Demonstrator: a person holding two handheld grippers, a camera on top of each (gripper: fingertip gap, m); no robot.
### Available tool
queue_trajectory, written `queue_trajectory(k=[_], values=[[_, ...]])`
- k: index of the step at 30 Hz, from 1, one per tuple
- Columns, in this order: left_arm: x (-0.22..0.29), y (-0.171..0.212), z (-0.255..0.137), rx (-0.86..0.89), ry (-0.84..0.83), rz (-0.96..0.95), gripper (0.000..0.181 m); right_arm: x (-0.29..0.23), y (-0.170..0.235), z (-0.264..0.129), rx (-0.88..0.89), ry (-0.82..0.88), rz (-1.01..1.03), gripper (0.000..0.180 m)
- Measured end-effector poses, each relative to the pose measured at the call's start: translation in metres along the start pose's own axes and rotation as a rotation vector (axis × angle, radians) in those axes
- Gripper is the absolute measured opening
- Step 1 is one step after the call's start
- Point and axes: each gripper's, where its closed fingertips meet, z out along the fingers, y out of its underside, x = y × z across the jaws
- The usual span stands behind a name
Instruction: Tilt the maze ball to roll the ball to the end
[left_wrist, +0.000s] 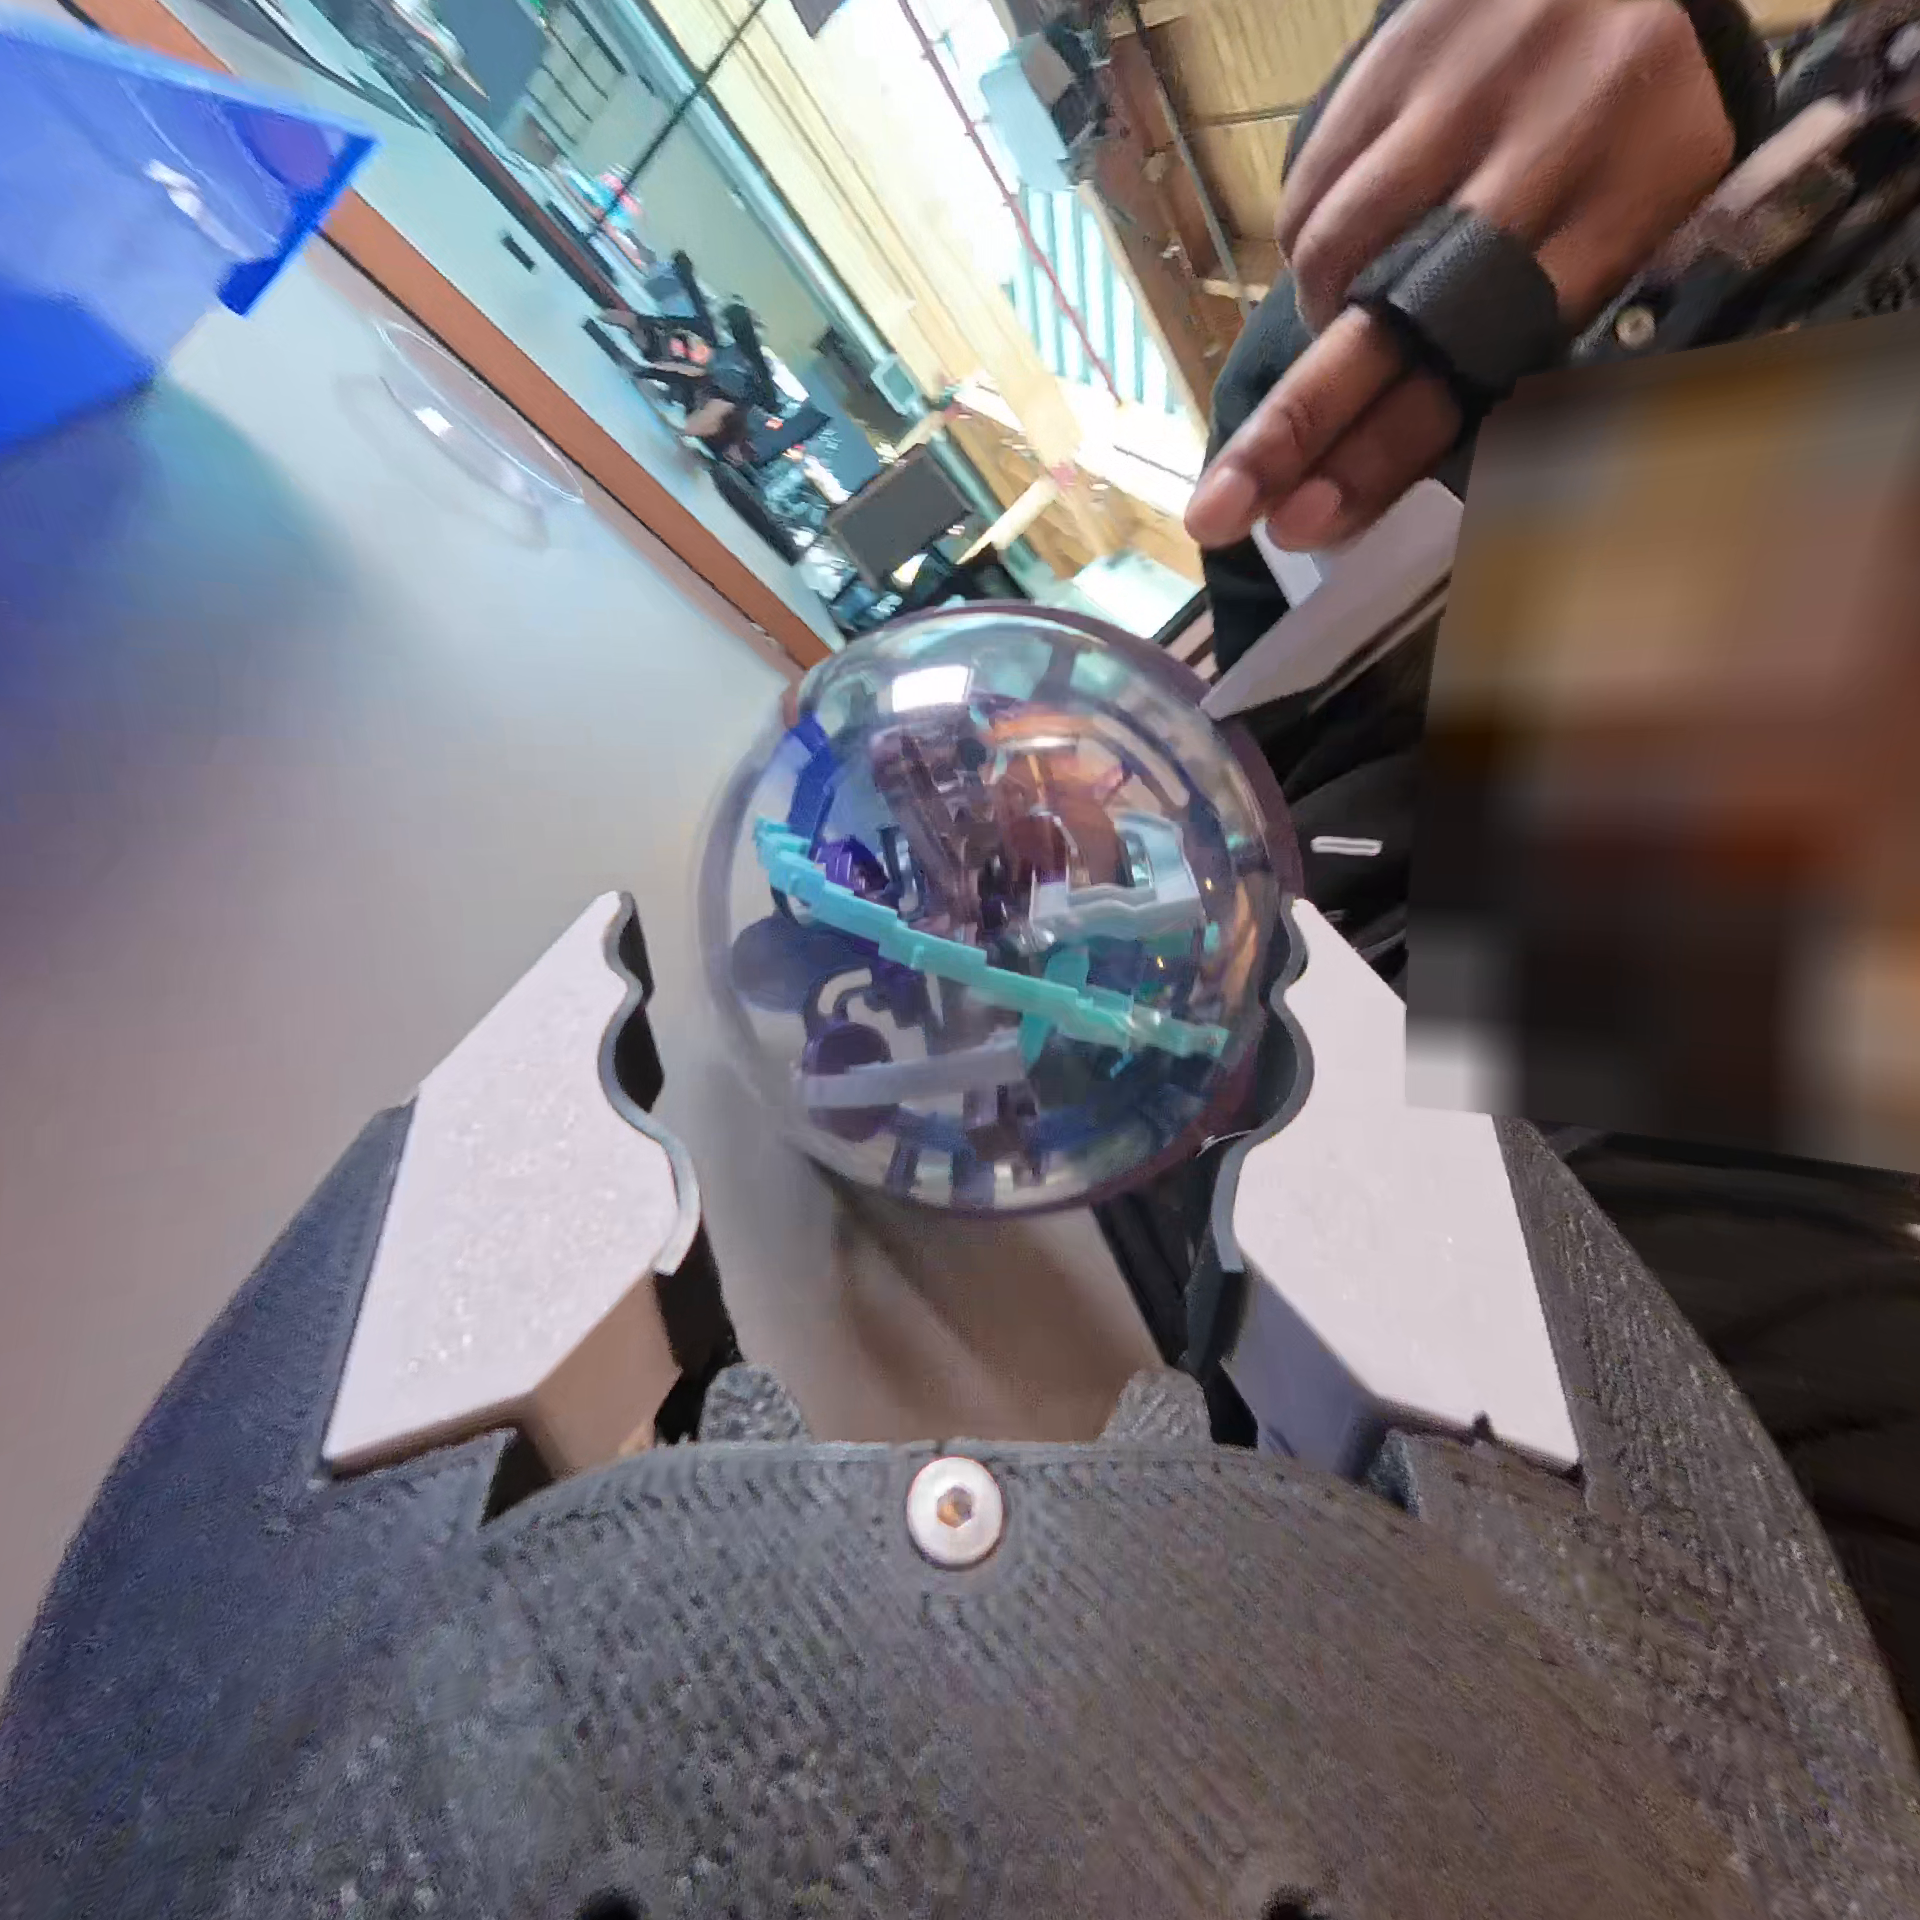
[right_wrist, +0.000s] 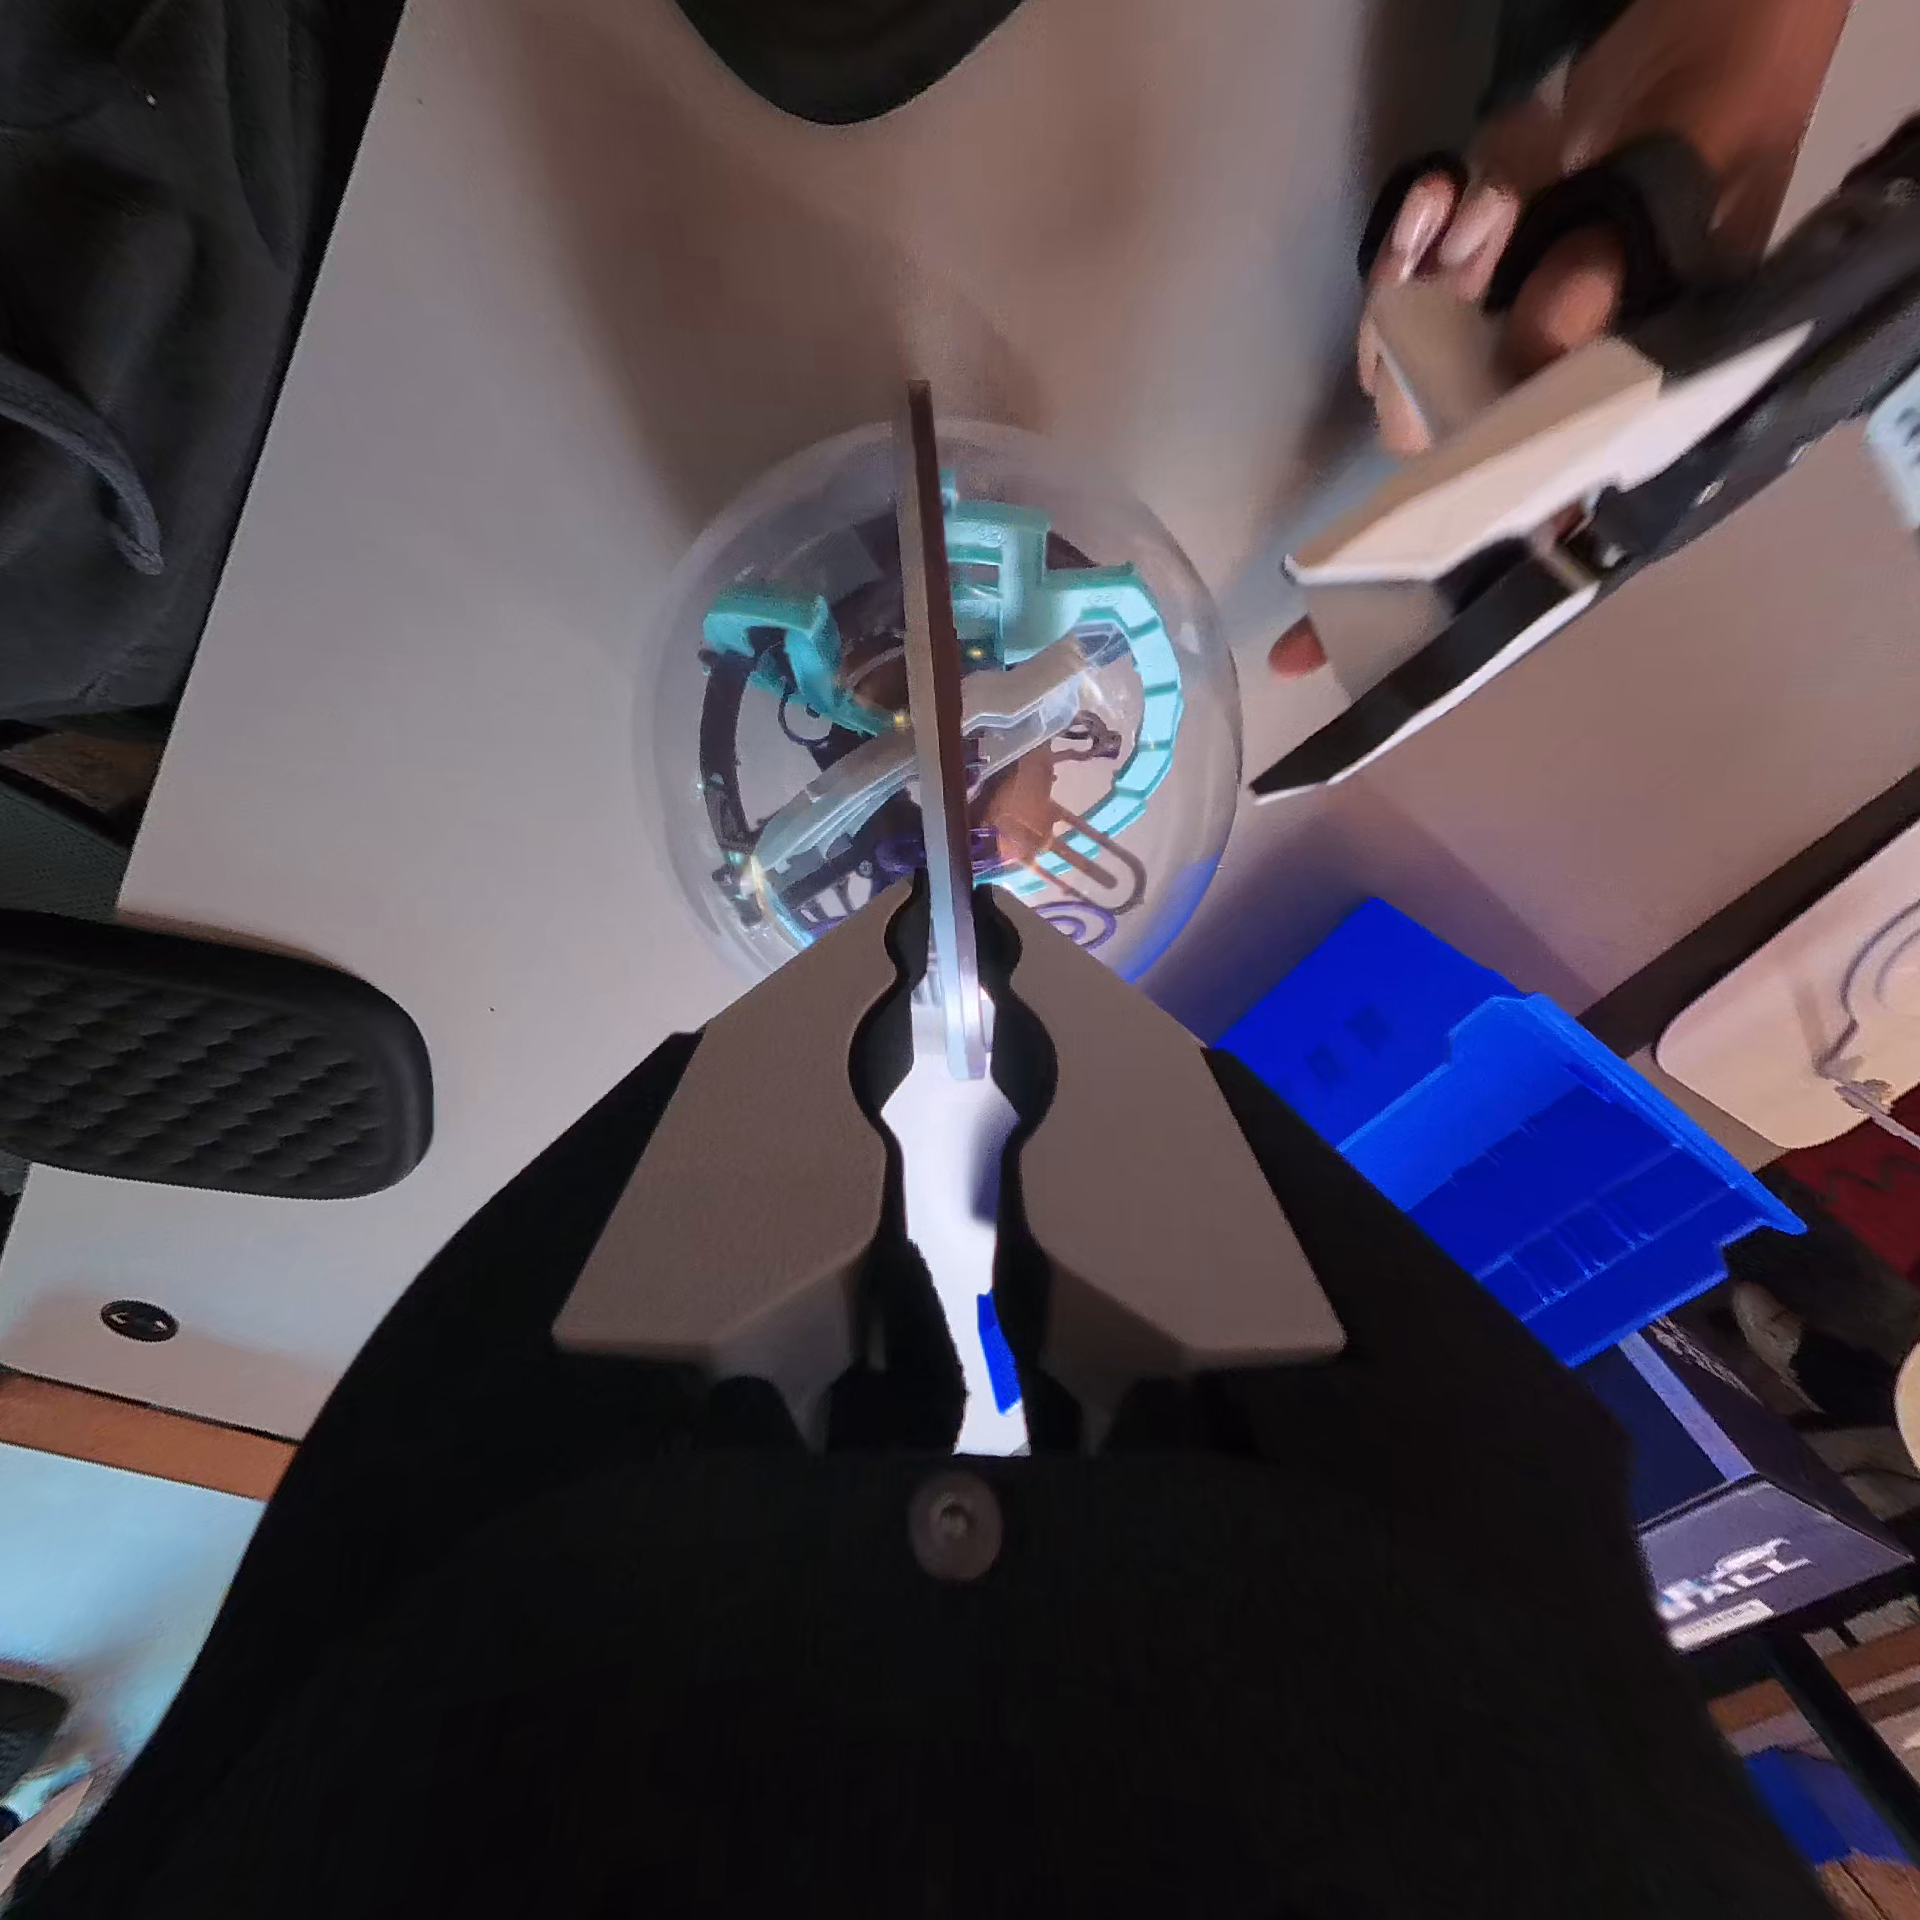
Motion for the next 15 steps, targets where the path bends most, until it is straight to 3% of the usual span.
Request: queue_trajectory(k=[4, 7, 15], values=[[0.019, 0.018, -0.029, 0.01, -0.111, 0.107, 0.101, 0.005, -0.002, 0.0, 0.023, -0.015, 0.031, 0.006], [0.025, 0.056, -0.037, -0.111, -0.235, 0.225, 0.083, 0.008, -0.003, 0.001, 0.024, 0.001, 0.025, 0.005], [-0.003, 0.111, 0.001, -0.393, -0.545, 0.477, 0.066, 0.003, -0.006, 0.0, 0.058, 0.041, 0.033, 0.005]])
